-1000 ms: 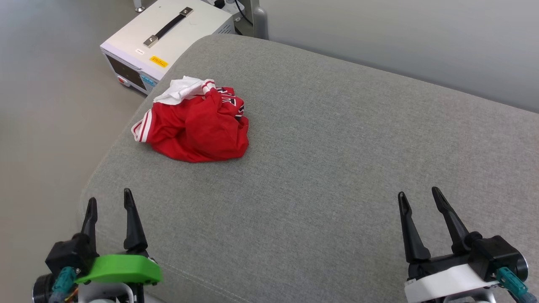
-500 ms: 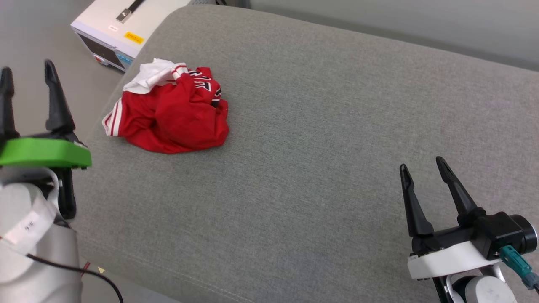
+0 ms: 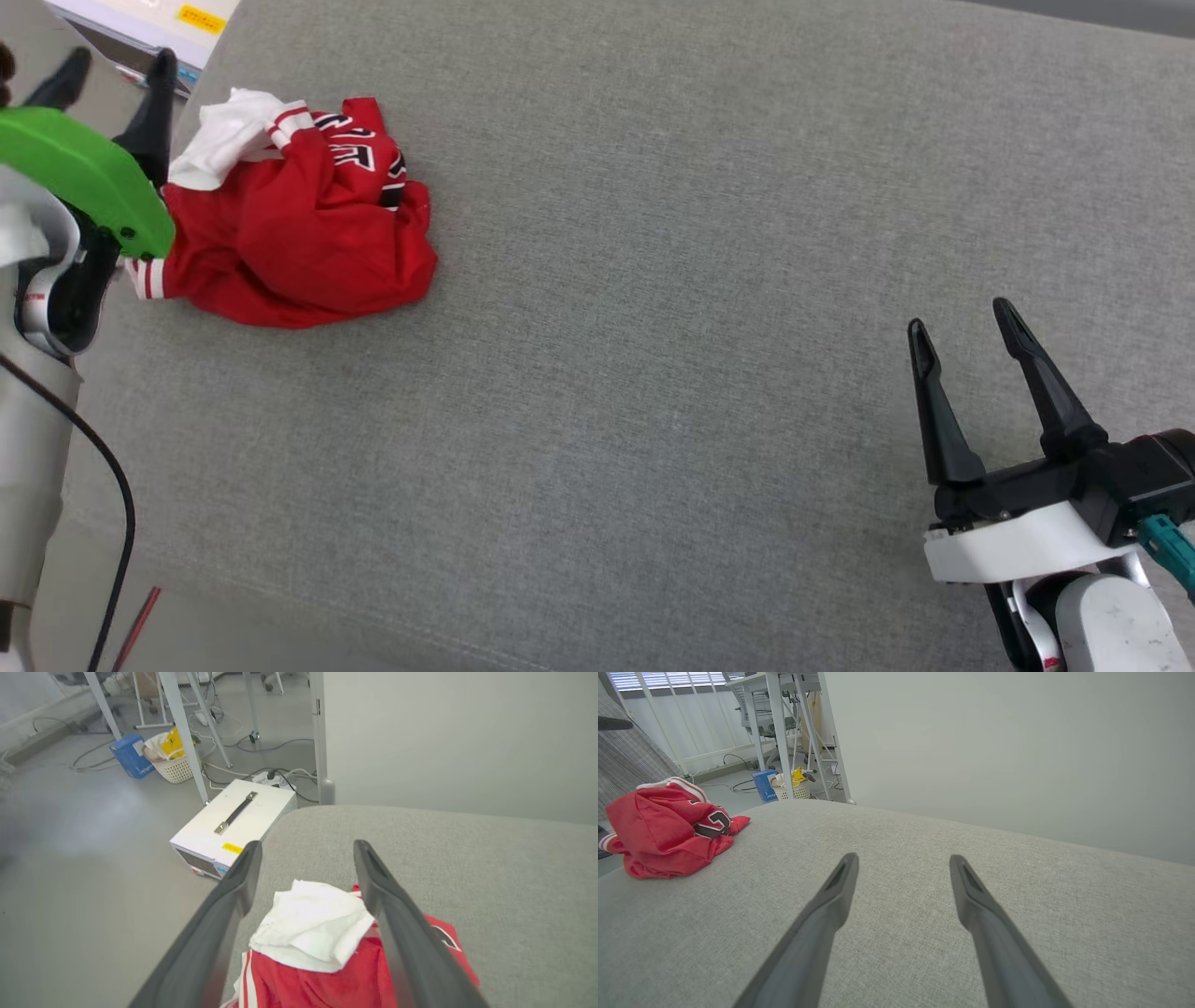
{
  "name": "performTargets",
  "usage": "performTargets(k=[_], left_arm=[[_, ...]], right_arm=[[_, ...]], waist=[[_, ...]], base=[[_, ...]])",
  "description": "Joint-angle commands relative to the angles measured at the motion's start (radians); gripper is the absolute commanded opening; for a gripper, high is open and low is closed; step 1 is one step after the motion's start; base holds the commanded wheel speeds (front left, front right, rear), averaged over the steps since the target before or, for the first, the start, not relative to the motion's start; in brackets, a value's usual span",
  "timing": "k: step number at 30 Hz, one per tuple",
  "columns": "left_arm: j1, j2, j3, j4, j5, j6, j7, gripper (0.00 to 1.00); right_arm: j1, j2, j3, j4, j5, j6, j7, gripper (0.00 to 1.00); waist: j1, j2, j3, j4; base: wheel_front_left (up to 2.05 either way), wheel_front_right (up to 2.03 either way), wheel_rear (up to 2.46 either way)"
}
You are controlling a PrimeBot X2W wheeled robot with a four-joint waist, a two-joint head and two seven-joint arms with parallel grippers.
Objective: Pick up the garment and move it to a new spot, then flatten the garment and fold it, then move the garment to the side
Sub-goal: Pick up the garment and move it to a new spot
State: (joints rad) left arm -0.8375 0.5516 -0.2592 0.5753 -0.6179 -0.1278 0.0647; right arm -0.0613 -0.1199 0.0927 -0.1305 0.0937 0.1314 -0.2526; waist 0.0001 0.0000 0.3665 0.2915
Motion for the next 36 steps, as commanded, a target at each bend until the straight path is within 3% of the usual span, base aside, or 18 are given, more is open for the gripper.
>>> performTargets(k=[1, 6, 13, 20, 27, 29, 30, 36], left_arm=[[-0.028, 0.018, -0.036, 0.014, -0.049, -0.003, 0.066, 1.0], [-0.077, 0.09, -0.165, 0.013, -0.22, -0.003, 0.302, 1.0], [-0.102, 0.153, -0.321, 0.004, -0.334, -0.003, 0.533, 1.0], [-0.098, 0.145, -0.449, 0.065, -0.36, -0.003, 0.631, 1.0], [-0.091, 0.114, -0.549, 0.115, -0.371, -0.003, 0.622, 1.0], [-0.099, 0.116, -0.569, 0.119, -0.375, -0.003, 0.607, 0.27], [-0.103, 0.117, -0.573, 0.121, -0.382, -0.003, 0.597, 0.0], [-0.156, 0.141, -0.591, 0.104, -0.391, -0.003, 0.479, 0.0]], right_arm=[[-0.023, -0.004, -0.001, -0.007, -0.004, -0.001, -0.009, 1.0], [-0.04, -0.003, -0.001, -0.014, -0.006, -0.001, -0.009, 1.0], [-0.05, -0.003, -0.01, -0.017, -0.002, -0.001, -0.009, 1.0], [-0.07, -0.002, -0.005, -0.011, 0.0, -0.001, -0.009, 1.0], [-0.074, 0.001, -0.008, -0.001, 0.004, -0.001, -0.009, 1.0], [-0.073, 0.003, -0.012, 0.001, 0.007, -0.001, -0.009, 1.0], [-0.072, 0.004, -0.014, 0.002, 0.01, -0.001, -0.009, 1.0], [-0.061, 0.014, -0.015, 0.012, 0.022, -0.001, -0.009, 1.0]], waist=[[-0.0001, 0.0, 0.028, -0.028], [-0.0001, 0.0, 0.053, -0.058], [-0.0001, 0.0, 0.093, -0.092], [-0.0001, 0.0, 0.124, -0.115], [-0.0001, 0.0, 0.13, -0.12], [-0.0001, 0.0, 0.126, -0.117], [-0.0001, 0.0, 0.123, -0.114], [-0.0001, 0.0, 0.075, -0.097]], base=[[0.0, 0.0, 0.0], [0.0, 0.0, 0.0], [0.0, 0.0, 0.0], [0.0, 0.0, 0.0], [0.0, 0.0, 0.0], [0.0, 0.0, 0.0], [0.0, 0.0, 0.0], [0.0, 0.0, 0.0]])
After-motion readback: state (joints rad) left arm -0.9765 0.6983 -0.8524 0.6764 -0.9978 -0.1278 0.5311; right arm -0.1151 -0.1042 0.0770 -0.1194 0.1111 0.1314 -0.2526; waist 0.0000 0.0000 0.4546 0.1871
